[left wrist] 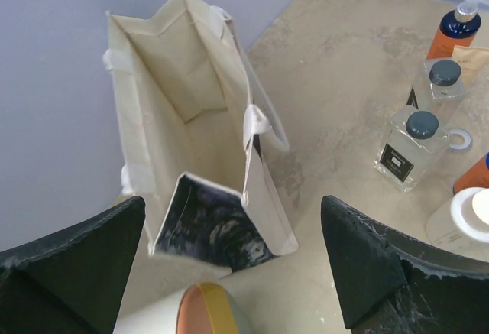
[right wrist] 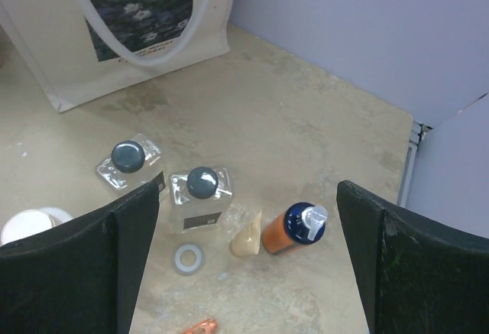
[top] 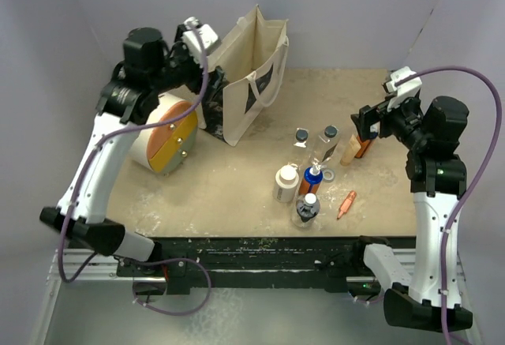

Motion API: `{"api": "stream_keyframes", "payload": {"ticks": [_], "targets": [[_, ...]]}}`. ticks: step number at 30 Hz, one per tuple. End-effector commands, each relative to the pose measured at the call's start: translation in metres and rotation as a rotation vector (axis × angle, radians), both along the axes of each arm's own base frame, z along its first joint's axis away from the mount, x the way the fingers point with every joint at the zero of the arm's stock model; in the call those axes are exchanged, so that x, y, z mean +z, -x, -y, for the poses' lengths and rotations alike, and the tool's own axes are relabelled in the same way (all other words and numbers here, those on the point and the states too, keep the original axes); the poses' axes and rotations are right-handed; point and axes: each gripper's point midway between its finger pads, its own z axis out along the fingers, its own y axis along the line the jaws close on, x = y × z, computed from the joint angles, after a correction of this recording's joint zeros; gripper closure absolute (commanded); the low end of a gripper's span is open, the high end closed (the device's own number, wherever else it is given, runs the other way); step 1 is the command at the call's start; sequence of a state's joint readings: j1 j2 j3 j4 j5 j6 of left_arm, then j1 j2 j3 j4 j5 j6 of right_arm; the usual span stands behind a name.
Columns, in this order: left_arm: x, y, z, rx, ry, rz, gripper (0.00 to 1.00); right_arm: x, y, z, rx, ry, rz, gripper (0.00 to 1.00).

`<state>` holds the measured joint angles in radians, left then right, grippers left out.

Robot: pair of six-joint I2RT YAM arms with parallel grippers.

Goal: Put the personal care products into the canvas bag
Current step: Move the canvas bag to the center of the board.

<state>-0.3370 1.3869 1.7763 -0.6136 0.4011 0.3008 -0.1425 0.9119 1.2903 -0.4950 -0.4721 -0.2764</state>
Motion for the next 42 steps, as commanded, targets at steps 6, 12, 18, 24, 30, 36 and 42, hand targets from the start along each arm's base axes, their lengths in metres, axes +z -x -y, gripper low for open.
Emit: {"api": "stream_keyframes", "payload": {"ticks": [6, 12, 18, 24, 30, 36, 42], "targets": [[-0.053, -0.044, 0.07, -0.133, -0.175, -0.101, 0.01, 0.001, 0.007, -0.009, 0.064, 0.025, 0.025, 0.0], [-0.089, -0.075, 0.086, -0.109, -0.212, -0.186, 0.1, -0.013, 0.012, -0.009, 0.066, 0.021, -0.004, 0.0], [-0.131, -0.079, 0.093, -0.137, -0.265, -0.306, 0.43, -0.026, 0.013, -0.009, 0.068, 0.024, -0.031, 0.0], [-0.14, -0.052, 0.097, -0.135, -0.273, -0.402, 0.87, -0.035, 0.011, -0.009, 0.07, 0.03, -0.054, 0.0], [-0.137, -0.003, 0.1, -0.13, -0.264, -0.506, 0.99, -0.04, 0.007, -0.006, 0.072, 0.049, -0.07, 0.0], [-0.131, 0.034, 0.088, -0.119, -0.251, -0.509, 1.0, -0.049, 0.005, -0.014, 0.132, 0.047, -0.111, 0.0], [-0.12, 0.071, 0.074, -0.144, -0.194, -0.514, 0.99, -0.067, 0.002, -0.018, 0.173, 0.032, -0.194, 0.0]]}}
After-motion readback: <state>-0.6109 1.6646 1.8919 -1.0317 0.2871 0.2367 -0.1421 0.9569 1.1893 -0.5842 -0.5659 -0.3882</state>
